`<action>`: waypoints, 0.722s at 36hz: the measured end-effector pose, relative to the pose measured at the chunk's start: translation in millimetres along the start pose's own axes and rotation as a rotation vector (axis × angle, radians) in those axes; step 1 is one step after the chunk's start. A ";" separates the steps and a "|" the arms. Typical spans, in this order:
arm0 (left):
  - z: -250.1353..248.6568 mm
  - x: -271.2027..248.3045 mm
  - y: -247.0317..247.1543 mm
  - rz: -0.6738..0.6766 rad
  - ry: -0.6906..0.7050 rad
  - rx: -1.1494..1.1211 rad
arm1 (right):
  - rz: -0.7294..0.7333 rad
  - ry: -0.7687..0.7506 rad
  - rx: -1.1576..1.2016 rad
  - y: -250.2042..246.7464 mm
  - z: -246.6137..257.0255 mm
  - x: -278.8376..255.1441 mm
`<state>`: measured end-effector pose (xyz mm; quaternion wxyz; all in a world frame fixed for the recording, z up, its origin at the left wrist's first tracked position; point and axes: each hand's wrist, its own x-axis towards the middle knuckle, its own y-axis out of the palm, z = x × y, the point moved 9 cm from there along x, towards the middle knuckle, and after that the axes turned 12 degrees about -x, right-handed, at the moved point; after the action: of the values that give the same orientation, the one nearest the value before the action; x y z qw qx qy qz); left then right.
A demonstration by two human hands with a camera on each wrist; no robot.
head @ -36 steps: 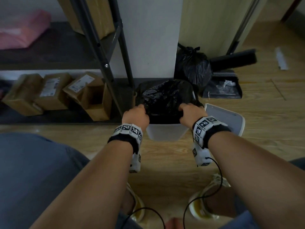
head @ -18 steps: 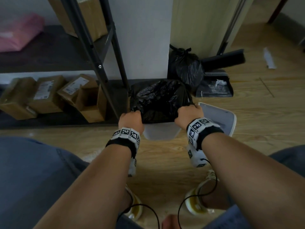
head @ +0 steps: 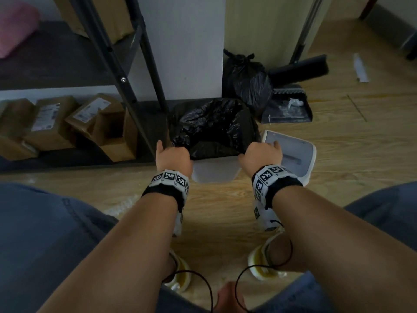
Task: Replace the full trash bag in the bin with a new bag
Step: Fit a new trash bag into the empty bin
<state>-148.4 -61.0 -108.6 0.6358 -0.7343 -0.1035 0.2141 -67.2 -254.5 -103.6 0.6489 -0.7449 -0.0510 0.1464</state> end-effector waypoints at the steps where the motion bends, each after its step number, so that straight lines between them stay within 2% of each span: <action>1: 1.3 1.2 2.3 0.007 -0.006 0.011 | 0.016 0.008 -0.002 4.8 -1.5 0.3; 4: 7.3 5.0 9.7 0.039 -0.034 0.047 | 0.099 0.018 -0.003 24.3 -3.0 1.3; 12: 19.3 19.6 32.9 0.163 -0.042 -0.006 | 0.142 -0.047 -0.020 43.1 1.9 14.8; 20: 28.2 36.0 51.1 0.237 -0.097 -0.072 | 0.313 0.076 0.097 74.0 -6.3 37.0; 23: 31.7 41.3 52.8 0.190 -0.161 -0.104 | 0.355 0.146 0.213 82.5 -6.8 46.2; 26: 42.7 44.7 49.2 0.112 -0.291 -0.263 | 0.301 0.245 0.247 91.1 -17.8 65.6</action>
<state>-133.7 -12.4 -169.2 0.4999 -0.7769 -0.1803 0.3376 -10.1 -267.9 -201.0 0.7074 -0.6712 0.1582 0.1551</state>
